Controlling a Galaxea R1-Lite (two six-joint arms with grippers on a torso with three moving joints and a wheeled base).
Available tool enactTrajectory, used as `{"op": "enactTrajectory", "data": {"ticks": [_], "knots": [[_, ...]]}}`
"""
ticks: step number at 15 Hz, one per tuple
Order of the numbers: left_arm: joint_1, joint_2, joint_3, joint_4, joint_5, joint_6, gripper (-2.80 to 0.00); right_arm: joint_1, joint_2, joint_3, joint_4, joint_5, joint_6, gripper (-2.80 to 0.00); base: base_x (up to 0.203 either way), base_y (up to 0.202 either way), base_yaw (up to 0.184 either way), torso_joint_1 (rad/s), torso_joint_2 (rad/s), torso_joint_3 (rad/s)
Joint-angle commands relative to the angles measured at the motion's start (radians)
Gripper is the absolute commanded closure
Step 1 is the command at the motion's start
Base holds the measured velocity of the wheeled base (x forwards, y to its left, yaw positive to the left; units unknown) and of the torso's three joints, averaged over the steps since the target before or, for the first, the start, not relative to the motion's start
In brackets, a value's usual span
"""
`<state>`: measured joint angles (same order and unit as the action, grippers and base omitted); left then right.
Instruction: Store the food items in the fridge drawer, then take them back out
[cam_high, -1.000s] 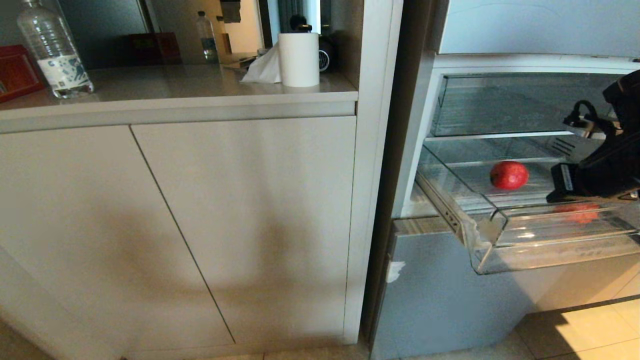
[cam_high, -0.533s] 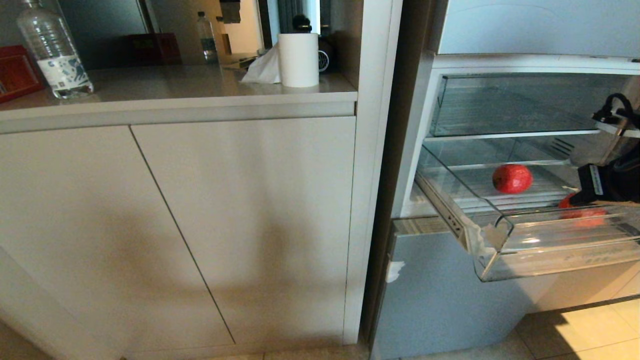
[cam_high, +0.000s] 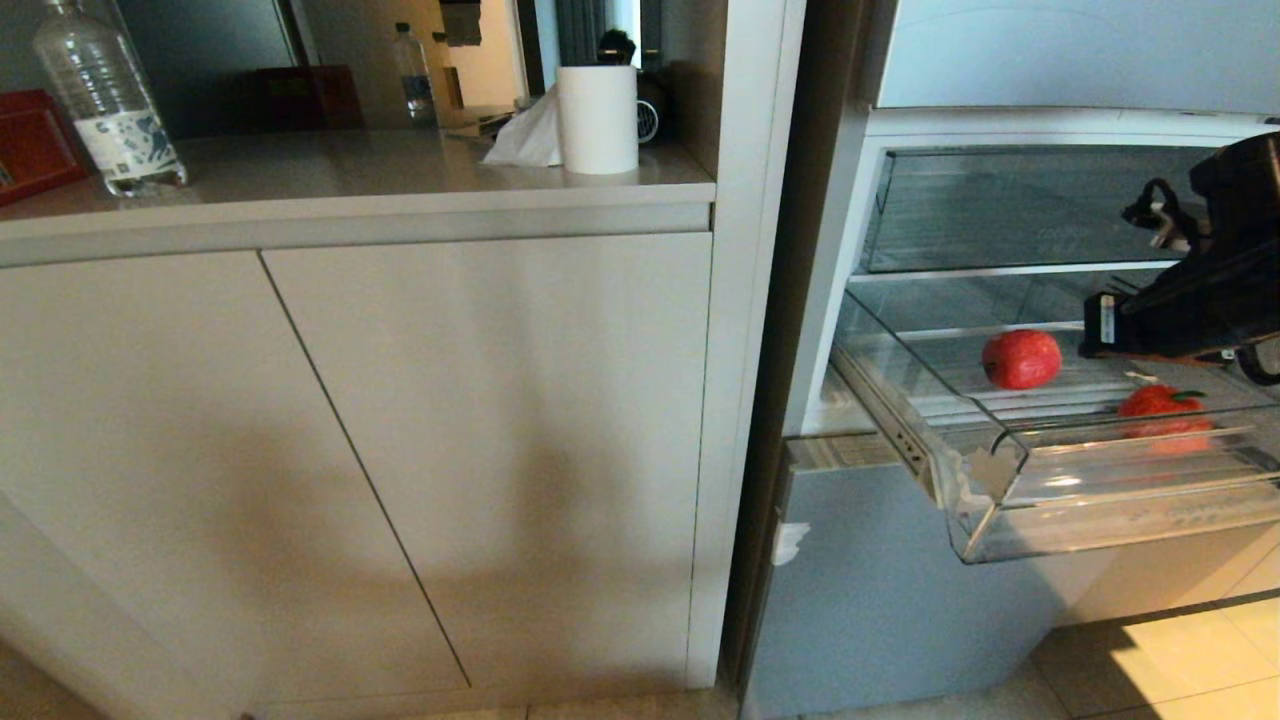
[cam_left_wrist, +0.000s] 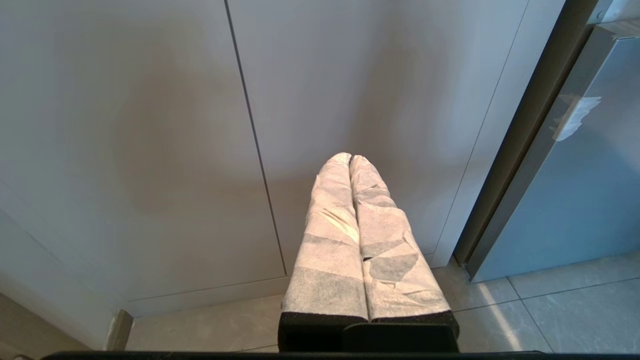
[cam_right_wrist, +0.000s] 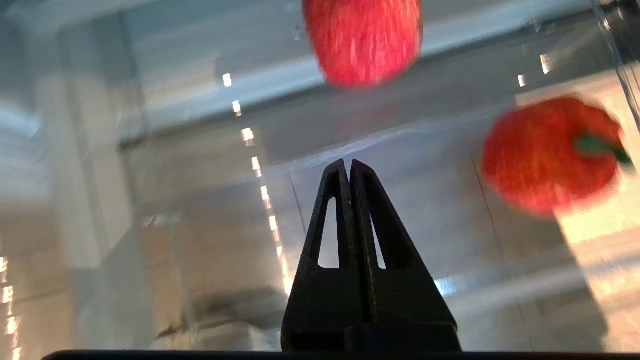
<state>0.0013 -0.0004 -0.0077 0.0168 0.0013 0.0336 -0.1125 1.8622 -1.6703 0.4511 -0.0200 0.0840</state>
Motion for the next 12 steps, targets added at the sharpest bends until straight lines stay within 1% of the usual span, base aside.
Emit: {"op": "enactTrajectory", "data": {"ticks": [1,3,6,12], "knots": [[0.0,0.0,0.0,0.0,0.0,0.0,0.0,-0.011,0.138,-0.092,-0.001,0.007,-0.001,0.0,0.0,0.0,0.0,0.0,0.0,0.0],[0.0,0.0,0.0,0.0,0.0,0.0,0.0,-0.013,0.215,-0.155,-0.027,0.034,-0.003,0.0,0.0,0.0,0.0,0.0,0.0,0.0],[0.0,0.0,0.0,0.0,0.0,0.0,0.0,-0.017,0.284,-0.241,-0.044,0.041,-0.006,0.0,0.0,0.0,0.0,0.0,0.0,0.0],[0.0,0.0,0.0,0.0,0.0,0.0,0.0,-0.036,0.232,-0.259,-0.045,0.04,-0.007,0.0,0.0,0.0,0.0,0.0,0.0,0.0]]}}
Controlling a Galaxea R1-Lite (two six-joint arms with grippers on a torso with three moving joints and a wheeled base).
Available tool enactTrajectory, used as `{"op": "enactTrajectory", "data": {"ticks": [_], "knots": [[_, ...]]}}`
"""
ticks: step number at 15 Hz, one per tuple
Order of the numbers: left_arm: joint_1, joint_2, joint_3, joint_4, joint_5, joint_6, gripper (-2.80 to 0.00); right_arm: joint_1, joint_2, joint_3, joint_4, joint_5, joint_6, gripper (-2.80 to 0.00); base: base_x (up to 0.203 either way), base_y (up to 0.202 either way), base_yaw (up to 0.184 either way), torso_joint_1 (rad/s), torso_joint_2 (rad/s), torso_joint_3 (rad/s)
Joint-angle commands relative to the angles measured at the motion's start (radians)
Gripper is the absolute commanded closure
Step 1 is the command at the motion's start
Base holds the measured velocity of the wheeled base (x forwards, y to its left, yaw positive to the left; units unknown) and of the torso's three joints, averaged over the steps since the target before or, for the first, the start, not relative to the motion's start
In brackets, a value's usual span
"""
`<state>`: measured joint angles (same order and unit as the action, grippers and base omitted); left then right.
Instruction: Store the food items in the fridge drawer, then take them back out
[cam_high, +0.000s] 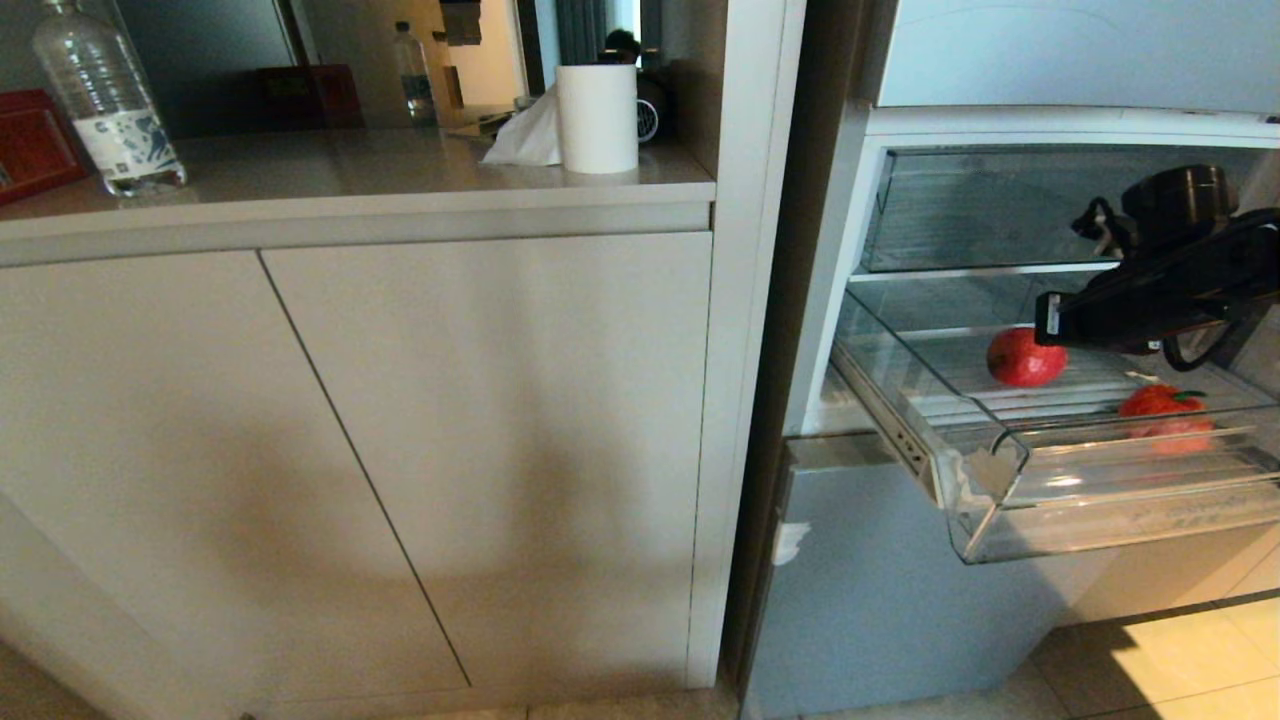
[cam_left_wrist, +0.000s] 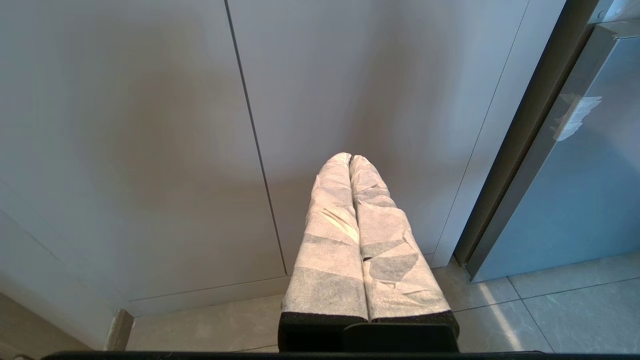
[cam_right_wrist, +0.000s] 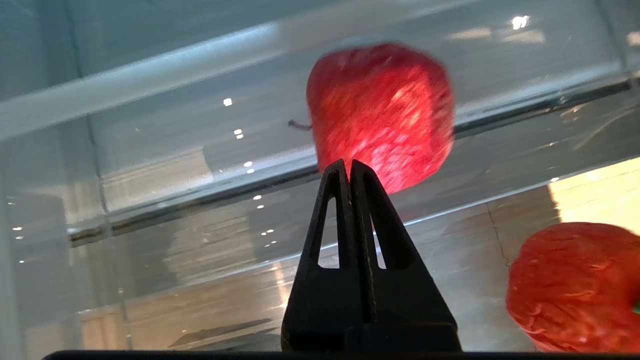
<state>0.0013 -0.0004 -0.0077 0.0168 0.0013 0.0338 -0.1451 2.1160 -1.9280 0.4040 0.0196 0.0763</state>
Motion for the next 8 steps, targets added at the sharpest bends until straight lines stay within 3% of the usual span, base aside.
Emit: {"op": "enactTrajectory", "data": {"ticks": [1,8], "knots": [[0.0,0.002,0.0,0.0,0.0,0.0,0.0,-0.004,-0.025,-0.002,0.002,0.0,0.001,0.0,0.0,0.0,0.0,0.0,0.0,0.0],[0.0,0.001,0.0,0.0,0.0,0.0,0.0,-0.017,-0.018,-0.017,-0.002,-0.006,-0.001,0.0,0.0,0.0,0.0,0.0,0.0,0.0]]}}
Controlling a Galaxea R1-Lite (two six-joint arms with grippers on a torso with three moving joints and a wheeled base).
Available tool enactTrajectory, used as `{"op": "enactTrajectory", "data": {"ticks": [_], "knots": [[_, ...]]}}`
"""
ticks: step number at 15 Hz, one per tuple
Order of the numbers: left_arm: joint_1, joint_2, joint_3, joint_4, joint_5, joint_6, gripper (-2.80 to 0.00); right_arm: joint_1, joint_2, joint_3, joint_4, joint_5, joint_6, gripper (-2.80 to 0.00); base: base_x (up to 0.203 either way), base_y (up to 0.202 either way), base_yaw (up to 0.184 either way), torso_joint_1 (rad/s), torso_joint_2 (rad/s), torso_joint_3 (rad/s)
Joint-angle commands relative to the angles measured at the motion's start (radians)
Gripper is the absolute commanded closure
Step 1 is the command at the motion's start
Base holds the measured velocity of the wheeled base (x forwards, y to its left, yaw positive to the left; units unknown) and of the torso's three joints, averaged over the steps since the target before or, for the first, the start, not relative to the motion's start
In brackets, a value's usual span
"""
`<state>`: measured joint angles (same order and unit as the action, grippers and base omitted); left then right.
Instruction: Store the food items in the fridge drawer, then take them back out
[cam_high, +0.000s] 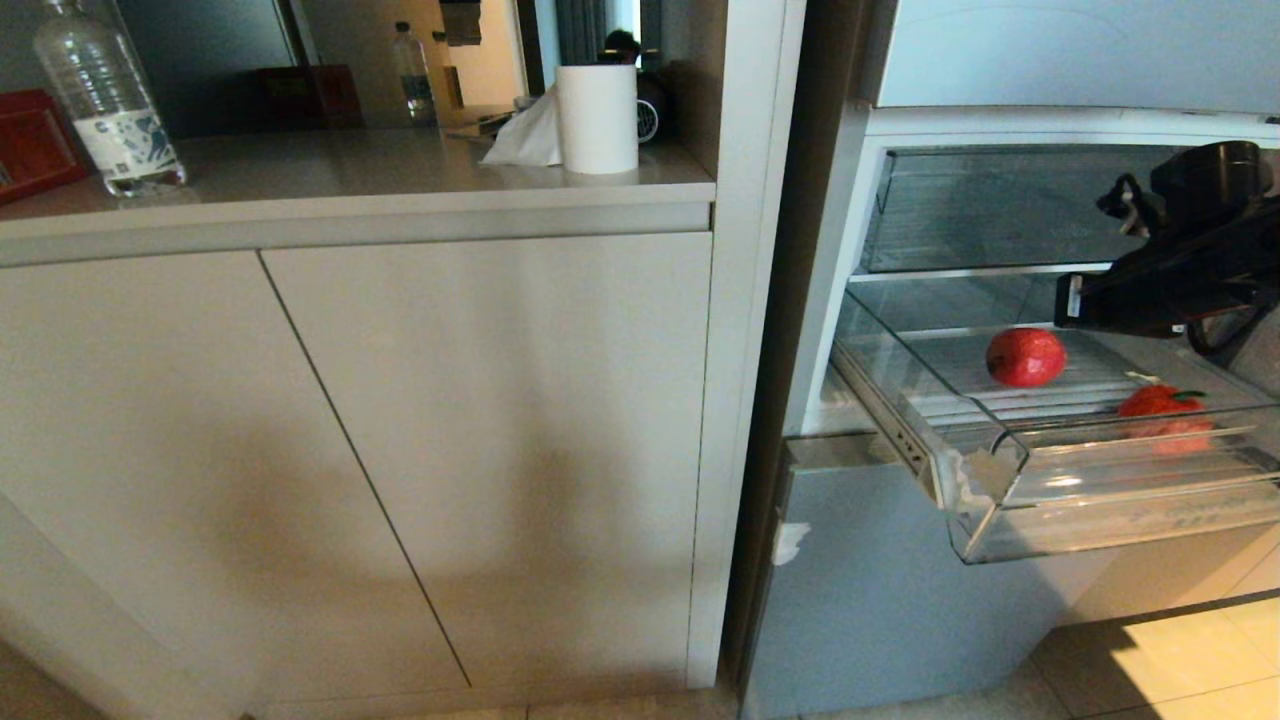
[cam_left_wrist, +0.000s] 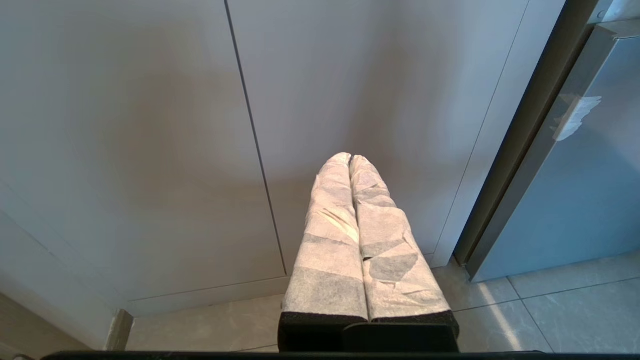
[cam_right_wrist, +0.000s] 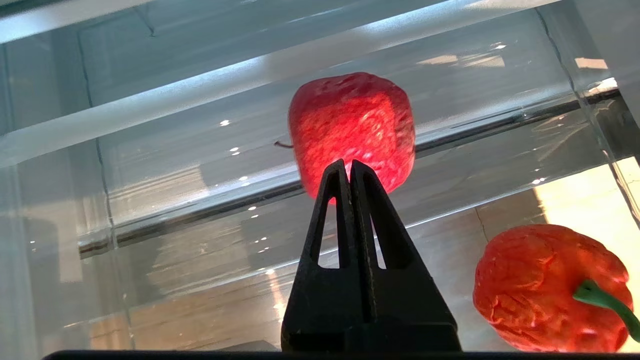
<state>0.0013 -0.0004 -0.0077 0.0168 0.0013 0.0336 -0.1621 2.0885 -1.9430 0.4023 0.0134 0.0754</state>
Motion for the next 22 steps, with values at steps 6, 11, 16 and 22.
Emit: {"op": "enactTrajectory", "data": {"ticks": [6,11,16,22], "knots": [[0.0,0.0,0.0,0.0,0.0,0.0,0.0,-0.017,0.003,-0.002,-0.025,-0.003,-0.001,-2.8,0.0,0.0,0.0,0.0,0.0,0.0],[0.0,0.0,0.0,0.0,0.0,0.0,0.0,-0.017,0.075,-0.002,-0.087,-0.001,0.003,-2.8,0.0,0.0,0.0,0.0,0.0,0.0],[0.0,0.0,0.0,0.0,0.0,0.0,0.0,-0.016,0.142,-0.008,-0.176,-0.001,0.002,-2.8,0.0,0.0,0.0,0.0,0.0,0.0],[0.0,0.0,0.0,0.0,0.0,0.0,0.0,-0.011,0.185,-0.007,-0.228,0.002,0.013,-2.8,0.0,0.0,0.0,0.0,0.0,0.0]]}}
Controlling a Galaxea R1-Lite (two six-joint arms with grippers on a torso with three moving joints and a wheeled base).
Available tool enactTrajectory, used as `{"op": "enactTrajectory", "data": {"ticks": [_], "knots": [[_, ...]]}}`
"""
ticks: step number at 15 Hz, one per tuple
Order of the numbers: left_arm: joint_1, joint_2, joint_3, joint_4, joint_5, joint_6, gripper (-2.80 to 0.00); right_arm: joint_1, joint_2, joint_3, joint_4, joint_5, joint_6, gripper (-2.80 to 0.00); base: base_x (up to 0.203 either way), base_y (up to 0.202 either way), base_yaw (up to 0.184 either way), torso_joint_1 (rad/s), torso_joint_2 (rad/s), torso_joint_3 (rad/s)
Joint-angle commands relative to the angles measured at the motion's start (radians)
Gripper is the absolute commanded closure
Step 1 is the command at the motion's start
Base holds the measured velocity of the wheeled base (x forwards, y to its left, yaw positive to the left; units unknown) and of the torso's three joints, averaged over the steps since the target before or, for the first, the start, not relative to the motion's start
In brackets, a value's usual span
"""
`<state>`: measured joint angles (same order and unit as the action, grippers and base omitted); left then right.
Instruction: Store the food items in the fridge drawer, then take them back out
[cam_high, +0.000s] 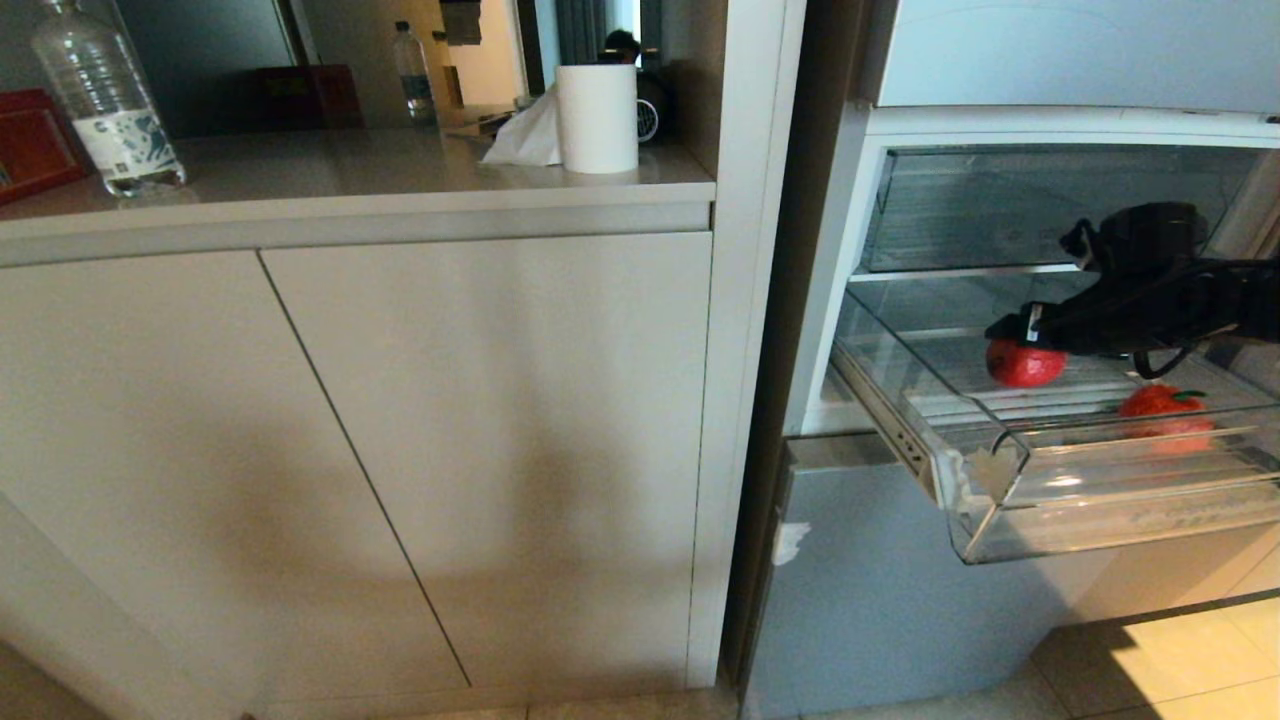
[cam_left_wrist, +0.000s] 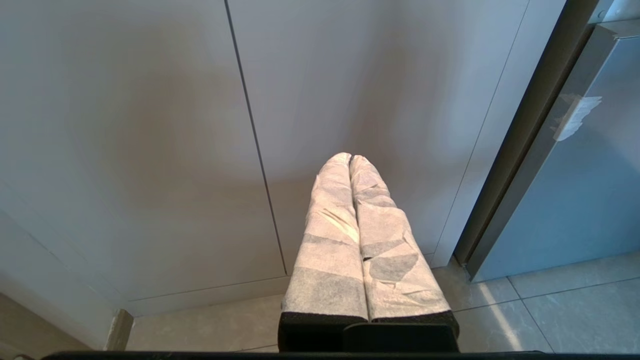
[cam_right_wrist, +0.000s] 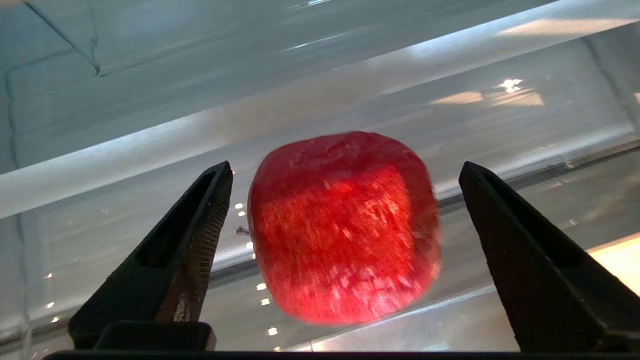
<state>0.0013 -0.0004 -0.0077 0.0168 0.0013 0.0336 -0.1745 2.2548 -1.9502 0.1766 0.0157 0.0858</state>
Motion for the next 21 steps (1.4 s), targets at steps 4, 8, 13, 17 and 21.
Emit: {"op": "enactTrajectory", "data": {"ticks": [4,8,13,17,21], "knots": [[0.0,0.0,0.0,0.0,0.0,0.0,0.0,0.001,0.036,0.001,-0.003,0.0,0.005,-2.8,0.0,0.0,0.0,0.0,0.0,0.0],[0.0,0.0,0.0,0.0,0.0,0.0,0.0,0.003,0.057,0.001,-0.017,0.001,0.005,0.0,0.0,0.0,0.0,0.0,0.0,0.0],[0.0,0.0,0.0,0.0,0.0,0.0,0.0,0.014,0.049,0.002,-0.037,0.0,0.012,0.0,0.0,0.0,0.0,0.0,0.0,0.0],[0.0,0.0,0.0,0.0,0.0,0.0,0.0,0.018,-0.048,0.049,-0.013,-0.003,0.026,0.0,0.0,0.0,0.0,0.0,0.0,0.0],[0.0,0.0,0.0,0.0,0.0,0.0,0.0,0.023,-0.22,0.209,0.013,-0.002,0.033,0.0,0.0,0.0,0.0,0.0,0.0,0.0]]}}
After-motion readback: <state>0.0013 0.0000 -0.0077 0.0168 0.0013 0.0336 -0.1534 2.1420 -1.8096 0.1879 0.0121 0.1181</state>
